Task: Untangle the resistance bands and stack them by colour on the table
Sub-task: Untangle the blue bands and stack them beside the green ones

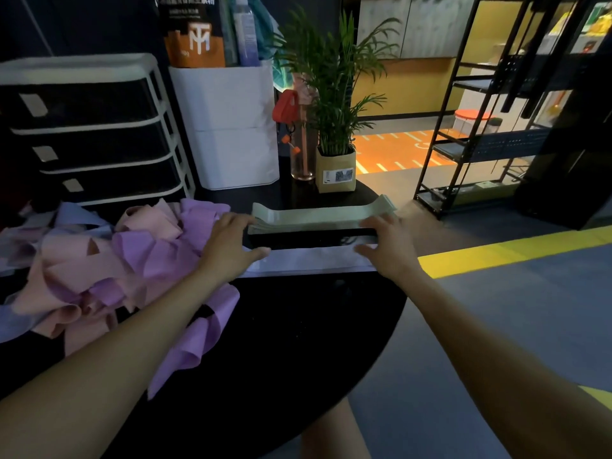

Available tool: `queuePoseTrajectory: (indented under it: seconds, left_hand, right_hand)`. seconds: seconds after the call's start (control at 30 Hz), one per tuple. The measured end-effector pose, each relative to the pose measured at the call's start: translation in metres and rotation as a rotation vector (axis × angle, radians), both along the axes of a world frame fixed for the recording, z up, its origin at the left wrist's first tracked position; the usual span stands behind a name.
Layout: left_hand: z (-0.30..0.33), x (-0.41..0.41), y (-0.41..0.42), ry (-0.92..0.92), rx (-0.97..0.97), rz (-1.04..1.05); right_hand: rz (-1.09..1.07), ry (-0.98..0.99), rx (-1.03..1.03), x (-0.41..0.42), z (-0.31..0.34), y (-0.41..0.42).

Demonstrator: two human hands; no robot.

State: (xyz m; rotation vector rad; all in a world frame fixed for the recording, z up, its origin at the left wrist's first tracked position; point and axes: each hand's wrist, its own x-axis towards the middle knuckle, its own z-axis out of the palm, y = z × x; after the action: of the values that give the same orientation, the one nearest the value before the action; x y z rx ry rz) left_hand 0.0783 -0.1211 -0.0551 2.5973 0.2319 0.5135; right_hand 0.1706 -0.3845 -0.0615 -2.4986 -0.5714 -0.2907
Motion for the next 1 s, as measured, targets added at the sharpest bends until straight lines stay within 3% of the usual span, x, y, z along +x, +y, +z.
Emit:
queuePoseTrajectory:
  seconds: [0.1,0.2,0.3,0.57,0.7,1.0]
  left_hand:
    - [0.007,0.008,-0.01,0.207,0.113,-0.223]
    - [0.006,0.018,-0.02,0.413,0.284,-0.335]
    - [0.003,0.024,-0.022,0.541,0.277,-0.357]
    - [0.008,0.026,-0.026,0.499,0.283,-0.362]
    - [0.008,0.027,-0.026,0.495,0.201,-0.345]
    - [0.006,0.047,-0.064,0.536,0.283,-0.452]
  right_hand:
    - [0.297,0.212,-0.225,0.0,0.007,0.015]
    - [0.364,0.295,-0.434,0.008,0.013,0.019]
    - [0.376,0.298,-0.479,0.018,0.014,0.01]
    - [0.437,0.195,-0.518,0.022,0.006,0.002]
    - [0.447,0.207,-0.48,0.021,0.007,-0.002]
    - [0.388,0.251,-0.518,0.027,0.021,-0.033]
